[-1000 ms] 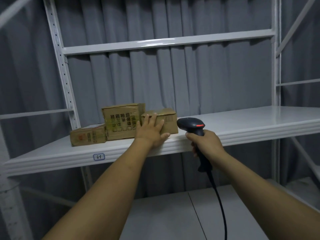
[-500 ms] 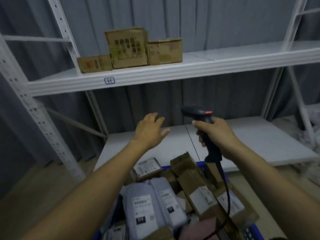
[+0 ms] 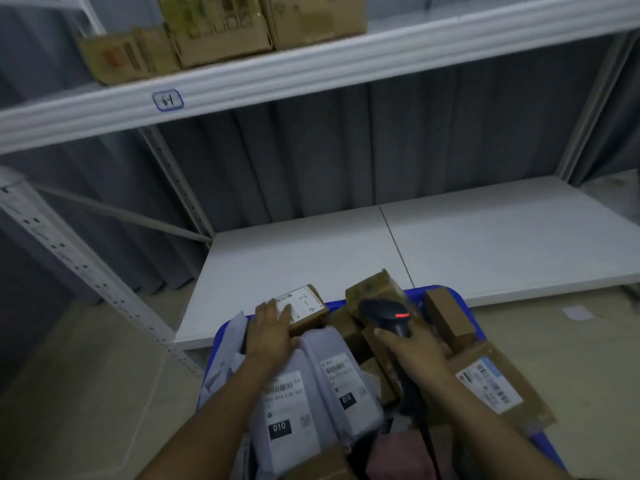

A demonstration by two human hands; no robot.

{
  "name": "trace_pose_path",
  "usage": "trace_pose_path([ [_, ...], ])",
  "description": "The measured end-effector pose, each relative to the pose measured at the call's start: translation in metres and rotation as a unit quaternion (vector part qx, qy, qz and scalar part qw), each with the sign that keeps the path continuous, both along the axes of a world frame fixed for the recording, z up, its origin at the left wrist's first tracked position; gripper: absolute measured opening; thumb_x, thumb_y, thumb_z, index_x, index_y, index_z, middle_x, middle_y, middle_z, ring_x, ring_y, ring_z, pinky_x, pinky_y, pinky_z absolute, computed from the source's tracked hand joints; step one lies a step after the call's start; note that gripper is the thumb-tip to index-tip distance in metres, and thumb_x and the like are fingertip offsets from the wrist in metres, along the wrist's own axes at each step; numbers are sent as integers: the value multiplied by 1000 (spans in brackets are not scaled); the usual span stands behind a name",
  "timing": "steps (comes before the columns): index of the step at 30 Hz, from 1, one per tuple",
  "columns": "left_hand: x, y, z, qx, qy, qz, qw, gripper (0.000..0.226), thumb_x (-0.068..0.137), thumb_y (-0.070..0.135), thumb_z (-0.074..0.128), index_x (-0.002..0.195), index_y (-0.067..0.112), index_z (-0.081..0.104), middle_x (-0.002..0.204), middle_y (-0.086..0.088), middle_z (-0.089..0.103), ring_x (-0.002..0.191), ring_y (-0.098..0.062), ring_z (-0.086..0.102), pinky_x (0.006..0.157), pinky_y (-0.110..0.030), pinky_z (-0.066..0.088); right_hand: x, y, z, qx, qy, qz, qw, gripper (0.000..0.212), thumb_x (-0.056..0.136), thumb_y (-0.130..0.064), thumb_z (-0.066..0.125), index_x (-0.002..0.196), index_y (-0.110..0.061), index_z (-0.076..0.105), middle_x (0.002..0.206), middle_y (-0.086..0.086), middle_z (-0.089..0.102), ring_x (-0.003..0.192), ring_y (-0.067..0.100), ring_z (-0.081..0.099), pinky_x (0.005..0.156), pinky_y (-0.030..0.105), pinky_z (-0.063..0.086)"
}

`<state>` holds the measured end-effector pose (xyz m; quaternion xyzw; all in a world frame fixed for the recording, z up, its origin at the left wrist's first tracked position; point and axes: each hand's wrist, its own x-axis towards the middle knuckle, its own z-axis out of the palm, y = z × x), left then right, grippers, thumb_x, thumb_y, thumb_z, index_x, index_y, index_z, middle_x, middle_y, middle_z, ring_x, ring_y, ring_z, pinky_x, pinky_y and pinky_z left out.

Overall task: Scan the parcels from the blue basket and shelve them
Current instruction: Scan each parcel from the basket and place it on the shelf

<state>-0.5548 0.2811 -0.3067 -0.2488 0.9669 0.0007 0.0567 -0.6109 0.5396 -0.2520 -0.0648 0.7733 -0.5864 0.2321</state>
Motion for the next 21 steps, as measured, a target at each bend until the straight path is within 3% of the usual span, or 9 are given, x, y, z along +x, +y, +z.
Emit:
trace_pose_path([
  [2,-9,-12,-8,-8,-9,20,1000,87,87,53,59,154,21,13,160,-16,3,147,-35,5,119,-47,14,-6,-16,-5,0,-13,30,999,22,88,-25,68,83,-4,64,64,8,63,52,17,59,49,23,48],
  [4,-19,-23,-13,-2,-6,44,999,93,84,53,63,154,21,11,160,-18,4,146,-36,5,118,-48,15,-12,-29,-6,17,5,65,998,24,88,-25,67,77,-5,63,59,7,62,46,11,58,47,19,45],
  [8,-25,-34,-19,53,32,71,996,99,75,49,73,151,15,19,146,-14,31,132,-30,31,108,-39,31,-15,-42,-9,25,10,92,995,23,91,-22,66,73,-8,59,53,3,57,34,1,50,39,12,41],
  [14,-3,-2,8,117,220,76,965,102,68,45,78,147,9,26,139,-9,33,123,-27,37,103,-37,38,-15,-42,-7,7,7,69,998,21,89,-25,67,82,-5,64,59,7,65,45,10,58,47,22,49],
  [17,18,29,30,187,259,88,943,107,65,47,79,148,11,23,138,-6,29,125,-24,37,103,-37,40,-11,-36,1,-47,17,14,999,20,87,-26,69,92,-7,67,78,10,71,70,18,67,68,33,54],
  [19,37,52,41,215,274,87,933,110,64,46,81,149,14,21,136,-3,26,124,-16,32,105,-25,35,-7,-30,6,-84,22,-15,996,19,85,-30,70,102,-20,68,95,5,72,91,21,67,87,42,53],
  [21,58,74,50,242,287,67,924,105,66,42,83,147,17,22,130,3,23,113,-2,22,90,2,23,1,-23,11,-162,-11,-27,986,26,84,-31,70,109,-24,68,103,4,73,100,23,68,93,46,51],
])
